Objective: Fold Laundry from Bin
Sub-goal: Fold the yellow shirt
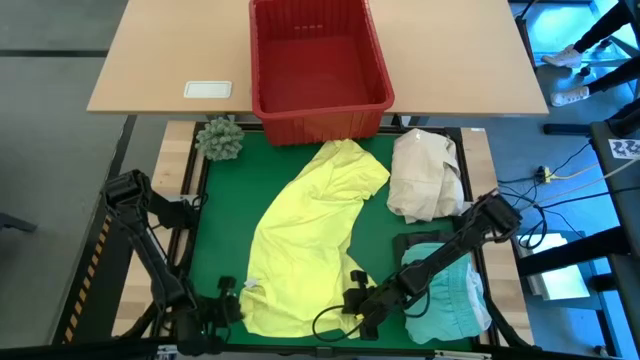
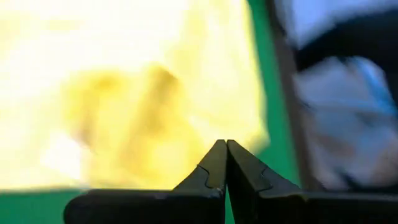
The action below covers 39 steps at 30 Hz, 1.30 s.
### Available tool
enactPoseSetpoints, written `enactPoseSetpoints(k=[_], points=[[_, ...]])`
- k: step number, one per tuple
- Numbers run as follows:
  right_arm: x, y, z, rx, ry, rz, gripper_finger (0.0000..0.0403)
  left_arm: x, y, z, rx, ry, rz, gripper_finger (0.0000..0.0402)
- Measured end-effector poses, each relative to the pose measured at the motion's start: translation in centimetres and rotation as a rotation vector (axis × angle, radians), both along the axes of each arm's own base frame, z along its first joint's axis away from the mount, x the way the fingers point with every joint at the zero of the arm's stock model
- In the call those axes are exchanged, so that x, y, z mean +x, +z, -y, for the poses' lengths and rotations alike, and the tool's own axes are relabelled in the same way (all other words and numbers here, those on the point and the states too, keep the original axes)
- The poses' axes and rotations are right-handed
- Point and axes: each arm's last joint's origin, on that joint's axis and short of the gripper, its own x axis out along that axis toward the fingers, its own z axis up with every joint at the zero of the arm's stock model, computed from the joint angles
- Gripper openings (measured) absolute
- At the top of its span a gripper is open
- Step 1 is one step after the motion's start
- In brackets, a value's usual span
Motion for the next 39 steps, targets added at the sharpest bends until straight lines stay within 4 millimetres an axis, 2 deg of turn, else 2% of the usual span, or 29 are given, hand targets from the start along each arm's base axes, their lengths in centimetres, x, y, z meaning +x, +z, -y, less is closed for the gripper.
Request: enactPoseSetpoints(k=[4,7,14,21,27,31,35,39], points=[[0.0,0.5,0.0,0.011,0.003,0.020,0.0003,1.4,1.0,-0.5,0.076,0.088,0.132,0.0000],[0.1,0.6,-0.1,0.006,0.018,0.040,0.0003,2.6,0.9,-1.0,0.068,0.099,0.115,0.0000],[0.2,0.7,-0.1,-0.004,0.003,0.060,0.0003,4.8,-1.9,-1.6,0.026,0.014,-0.112,0.0000],[0.2,0.6,0.0,-0.021,0.017,0.066,0.0003,6.0,-3.4,-0.9,0.023,-0.088,-0.102,0.0000],[-0.1,0.3,0.2,-0.042,0.002,0.017,0.0003,4.5,-4.1,-1.6,0.028,-0.006,-0.288,0.0000],[-0.3,0.0,0.3,-0.047,-0.018,-0.020,0.0003,2.8,-4.0,-1.0,0.006,0.050,-0.376,0.0000],[-0.4,-0.1,0.5,-0.070,-0.035,-0.034,0.0003,1.5,-3.4,0.1,0.002,0.073,-0.406,0.0000],[-0.4,-0.2,0.6,-0.084,-0.046,-0.034,0.0003,1.0,-1.9,1.4,0.008,0.084,-0.348,0.0000]])
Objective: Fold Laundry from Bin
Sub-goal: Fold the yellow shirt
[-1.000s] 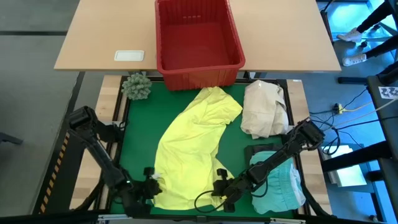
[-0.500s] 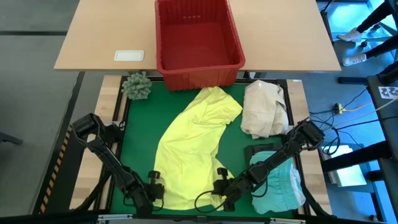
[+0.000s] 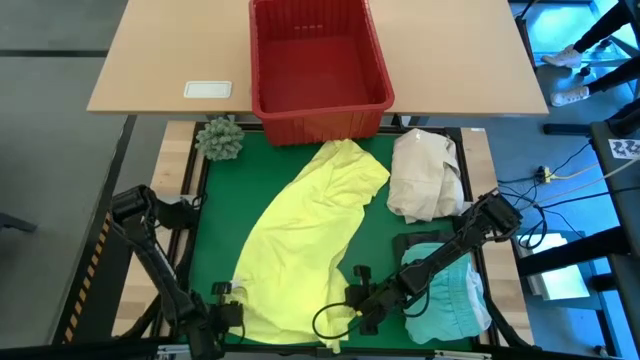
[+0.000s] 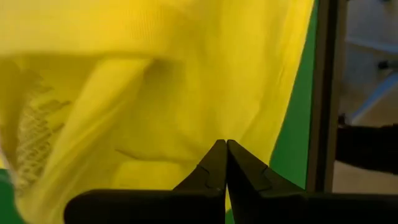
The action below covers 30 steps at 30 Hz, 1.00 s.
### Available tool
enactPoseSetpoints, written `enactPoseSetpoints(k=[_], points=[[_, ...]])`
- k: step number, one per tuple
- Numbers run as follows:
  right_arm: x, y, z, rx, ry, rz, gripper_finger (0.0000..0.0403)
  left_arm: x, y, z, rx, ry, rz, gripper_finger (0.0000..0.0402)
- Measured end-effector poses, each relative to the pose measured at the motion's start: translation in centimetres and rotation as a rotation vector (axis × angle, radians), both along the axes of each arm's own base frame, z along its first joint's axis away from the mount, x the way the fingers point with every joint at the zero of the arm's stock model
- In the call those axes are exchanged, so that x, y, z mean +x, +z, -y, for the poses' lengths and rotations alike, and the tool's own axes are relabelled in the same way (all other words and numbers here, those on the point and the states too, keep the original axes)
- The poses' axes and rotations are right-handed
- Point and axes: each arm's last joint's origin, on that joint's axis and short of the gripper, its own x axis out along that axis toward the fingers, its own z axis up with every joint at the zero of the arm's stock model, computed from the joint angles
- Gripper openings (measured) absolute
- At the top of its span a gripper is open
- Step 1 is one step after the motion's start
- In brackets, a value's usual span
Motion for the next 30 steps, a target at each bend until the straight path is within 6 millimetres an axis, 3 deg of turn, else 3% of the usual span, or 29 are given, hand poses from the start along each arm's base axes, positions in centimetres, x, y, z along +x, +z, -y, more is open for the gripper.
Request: enactPoseSetpoints(k=[9,14,22,30], points=[[1.8,1.1,-0.2,0.072,-0.004,0.193,0.0002,0.7,1.0,0.4,0.042,0.035,0.146,0.0000],[2.5,-1.1,0.2,0.065,-0.005,0.145,0.0001,1.1,0.5,0.1,0.069,0.054,0.160,0.0000],[2.4,-2.6,0.5,0.048,-0.048,0.080,0.0001,1.0,-1.8,0.1,0.097,0.074,0.014,0.0000],[1.5,-2.9,1.2,0.000,-0.132,-0.037,0.0001,-0.9,-1.7,-0.5,0.148,0.183,-0.153,0.0000]])
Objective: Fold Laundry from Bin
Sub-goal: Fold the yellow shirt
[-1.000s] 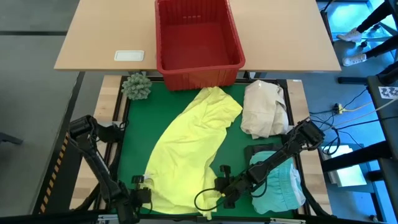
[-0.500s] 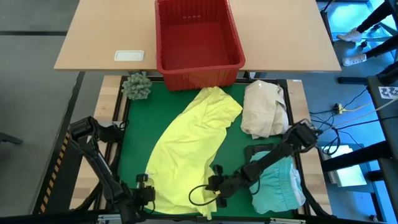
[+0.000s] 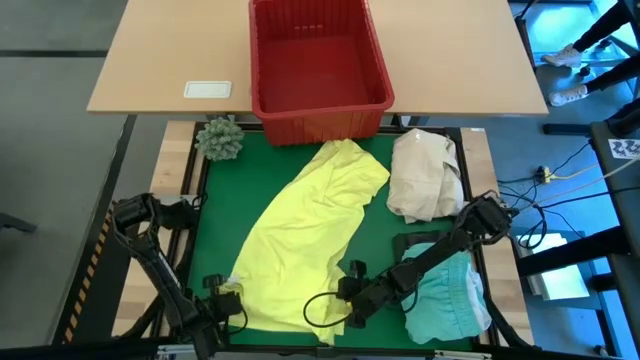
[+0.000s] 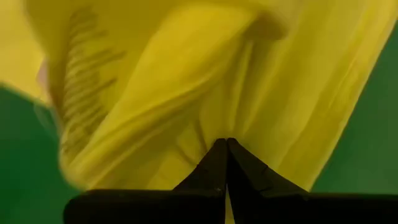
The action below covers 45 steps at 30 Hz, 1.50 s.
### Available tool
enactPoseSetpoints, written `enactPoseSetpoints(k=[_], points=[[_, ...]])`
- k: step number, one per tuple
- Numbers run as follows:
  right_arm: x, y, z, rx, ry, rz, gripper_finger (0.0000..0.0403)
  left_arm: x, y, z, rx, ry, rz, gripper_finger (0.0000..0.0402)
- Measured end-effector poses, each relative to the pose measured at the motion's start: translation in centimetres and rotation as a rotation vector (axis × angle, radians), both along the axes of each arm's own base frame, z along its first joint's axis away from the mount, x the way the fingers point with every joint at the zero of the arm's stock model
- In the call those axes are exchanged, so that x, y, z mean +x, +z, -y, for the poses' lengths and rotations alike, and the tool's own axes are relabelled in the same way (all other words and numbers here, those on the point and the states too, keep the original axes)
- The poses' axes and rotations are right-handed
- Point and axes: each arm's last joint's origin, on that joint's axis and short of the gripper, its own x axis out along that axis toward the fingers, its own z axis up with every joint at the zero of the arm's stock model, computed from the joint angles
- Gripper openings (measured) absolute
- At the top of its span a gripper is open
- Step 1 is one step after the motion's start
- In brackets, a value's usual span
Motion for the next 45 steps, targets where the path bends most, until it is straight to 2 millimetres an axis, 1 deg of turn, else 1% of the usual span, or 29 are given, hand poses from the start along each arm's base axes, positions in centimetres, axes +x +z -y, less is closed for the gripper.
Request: enactPoseSetpoints(k=[4,7,10,16,19,23,25,28,31,34,39,45], points=[[-0.2,-0.1,0.1,-0.005,-0.017,-0.026,0.0001,-0.8,1.0,0.2,0.046,0.019,-0.061,0.0000],[-0.2,-0.2,0.2,-0.008,-0.017,-0.032,0.0001,-1.3,2.3,0.5,0.088,0.035,-0.078,0.0000],[-0.3,-0.3,0.2,-0.010,-0.018,-0.036,0.0000,-1.7,3.1,0.5,0.137,0.062,-0.064,0.0000],[-0.3,-0.3,0.2,-0.008,-0.016,-0.041,0.0000,-2.8,3.5,0.3,0.197,0.162,-0.073,0.0000],[-0.3,-0.4,0.2,-0.002,-0.011,-0.046,0.0000,-2.6,3.6,0.3,0.197,0.182,-0.044,0.0000],[-0.4,-0.4,0.2,0.009,-0.020,-0.052,0.0000,-1.9,4.3,1.0,0.179,0.113,0.087,0.0000],[-0.4,-0.4,0.2,0.010,-0.021,-0.052,0.0000,-1.7,4.2,1.3,0.169,0.068,0.134,0.0000],[-0.4,-0.5,0.2,0.010,-0.021,-0.053,0.0000,-1.4,3.2,1.2,0.141,0.011,0.122,0.0000],[-0.4,-0.5,0.2,0.011,-0.021,-0.053,0.0000,-1.2,2.2,1.0,0.134,-0.027,0.140,0.0000],[-0.4,-0.5,0.2,0.010,-0.021,-0.053,0.0000,-1.2,1.4,0.4,0.169,-0.063,0.146,0.0000],[-0.4,-0.5,0.2,0.011,-0.022,-0.053,0.0000,-1.0,0.6,-0.7,0.228,-0.056,0.146,0.0000],[-0.4,-0.5,0.2,0.011,-0.022,-0.053,0.0000,-0.6,0.6,-1.1,0.290,-0.086,0.211,0.0000]])
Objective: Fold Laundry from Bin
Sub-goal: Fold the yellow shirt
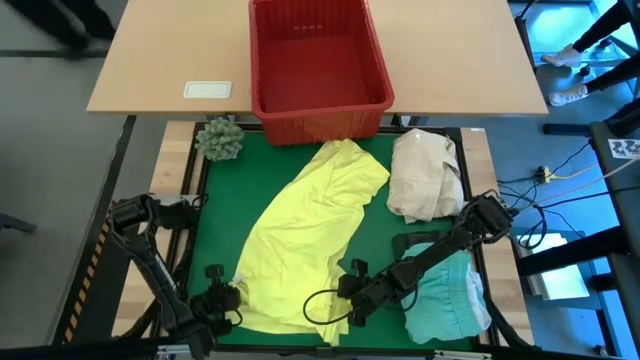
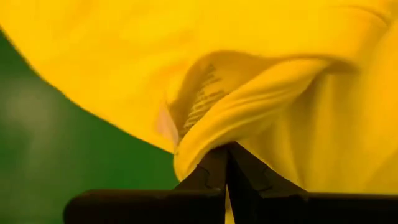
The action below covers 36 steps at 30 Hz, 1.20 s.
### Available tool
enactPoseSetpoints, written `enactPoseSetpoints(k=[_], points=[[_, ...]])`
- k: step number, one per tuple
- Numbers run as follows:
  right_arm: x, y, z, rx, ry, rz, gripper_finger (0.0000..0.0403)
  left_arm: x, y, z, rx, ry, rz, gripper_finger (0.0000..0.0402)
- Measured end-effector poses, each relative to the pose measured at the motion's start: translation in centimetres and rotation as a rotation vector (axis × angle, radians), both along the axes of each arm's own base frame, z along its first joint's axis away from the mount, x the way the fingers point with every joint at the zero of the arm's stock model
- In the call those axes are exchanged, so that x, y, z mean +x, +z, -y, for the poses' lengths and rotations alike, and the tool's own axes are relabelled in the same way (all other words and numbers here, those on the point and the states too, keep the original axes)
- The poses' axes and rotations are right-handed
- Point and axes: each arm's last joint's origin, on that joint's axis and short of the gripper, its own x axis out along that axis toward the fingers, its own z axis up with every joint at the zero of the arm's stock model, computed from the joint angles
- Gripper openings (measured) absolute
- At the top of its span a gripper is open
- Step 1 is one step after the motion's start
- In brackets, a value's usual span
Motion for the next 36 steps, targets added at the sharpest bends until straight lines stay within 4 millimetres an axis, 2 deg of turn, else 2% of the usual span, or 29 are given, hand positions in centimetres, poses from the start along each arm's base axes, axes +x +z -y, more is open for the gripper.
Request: enactPoseSetpoints(k=[12,20,24,29,36], points=[[0.0,0.0,0.0,0.006,0.005,-0.005,0.0000,-1.1,1.5,-1.5,0.193,0.127,0.096,0.0000],[0.0,0.0,0.0,0.007,0.006,-0.005,0.0000,-1.4,1.7,-1.8,0.211,0.195,0.113,0.0000],[-0.4,1.5,0.2,0.021,0.021,0.002,0.0000,-1.4,1.7,-1.7,0.198,0.190,0.114,0.0000],[-0.7,4.5,0.5,0.013,0.013,0.092,0.0000,-1.2,1.5,-1.5,0.174,0.181,0.118,0.0000],[0.4,7.2,0.8,-0.008,0.025,0.255,0.0018,-1.1,1.4,-1.2,0.140,0.181,0.134,0.0000]])
